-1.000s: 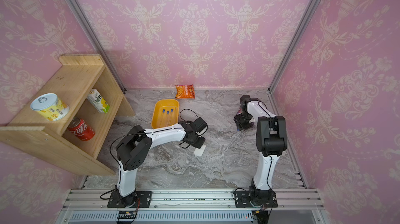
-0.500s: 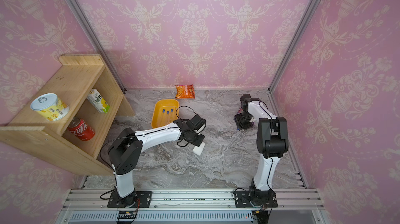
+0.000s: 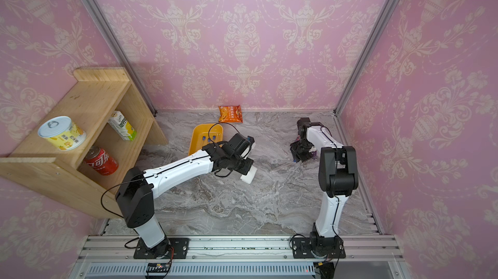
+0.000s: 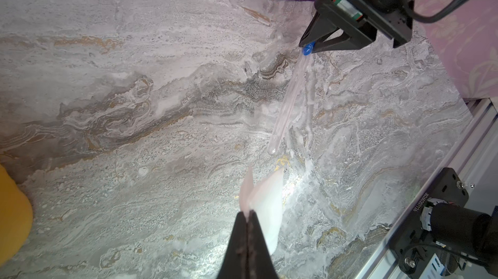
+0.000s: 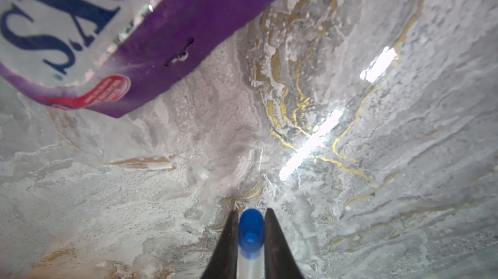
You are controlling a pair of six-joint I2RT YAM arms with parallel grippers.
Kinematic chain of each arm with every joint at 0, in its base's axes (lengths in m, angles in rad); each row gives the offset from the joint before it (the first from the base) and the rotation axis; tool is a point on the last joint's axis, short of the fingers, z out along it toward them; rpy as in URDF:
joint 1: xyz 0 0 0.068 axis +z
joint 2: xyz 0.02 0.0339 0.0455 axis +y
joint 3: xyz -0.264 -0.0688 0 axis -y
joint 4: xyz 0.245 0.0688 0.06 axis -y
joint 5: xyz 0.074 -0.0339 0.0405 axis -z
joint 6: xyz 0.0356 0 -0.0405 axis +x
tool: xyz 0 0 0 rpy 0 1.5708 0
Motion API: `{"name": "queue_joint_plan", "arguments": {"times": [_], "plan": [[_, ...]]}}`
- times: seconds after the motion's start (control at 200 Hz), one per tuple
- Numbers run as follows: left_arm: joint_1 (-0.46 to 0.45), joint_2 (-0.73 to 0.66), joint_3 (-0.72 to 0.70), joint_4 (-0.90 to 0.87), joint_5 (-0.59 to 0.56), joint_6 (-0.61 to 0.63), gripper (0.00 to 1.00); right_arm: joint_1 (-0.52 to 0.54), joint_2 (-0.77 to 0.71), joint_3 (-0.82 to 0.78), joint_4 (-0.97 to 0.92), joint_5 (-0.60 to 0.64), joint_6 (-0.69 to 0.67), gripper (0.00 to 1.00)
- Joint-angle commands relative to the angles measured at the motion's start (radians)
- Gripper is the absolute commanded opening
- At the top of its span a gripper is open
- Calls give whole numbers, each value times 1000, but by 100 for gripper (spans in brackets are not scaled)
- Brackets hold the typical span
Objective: Wipe the exteriors of test tubes
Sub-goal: Pick up the cleaning item at the center of the board, then wipe the dirt from the test tube.
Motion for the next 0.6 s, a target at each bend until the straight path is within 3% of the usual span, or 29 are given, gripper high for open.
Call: {"name": "queue_joint_plan", "arguments": {"times": [0.0, 0.4, 0.595], "plan": [[7, -14, 17, 2, 48, 10, 0, 27, -38, -22, -13, -5, 4, 10], [6, 117, 129, 53, 102, -13, 0, 110, -94, -49, -24, -31, 15, 10], [6, 192, 175, 127, 162, -94, 0, 124, -130, -58, -40, -25, 16, 11]]}}
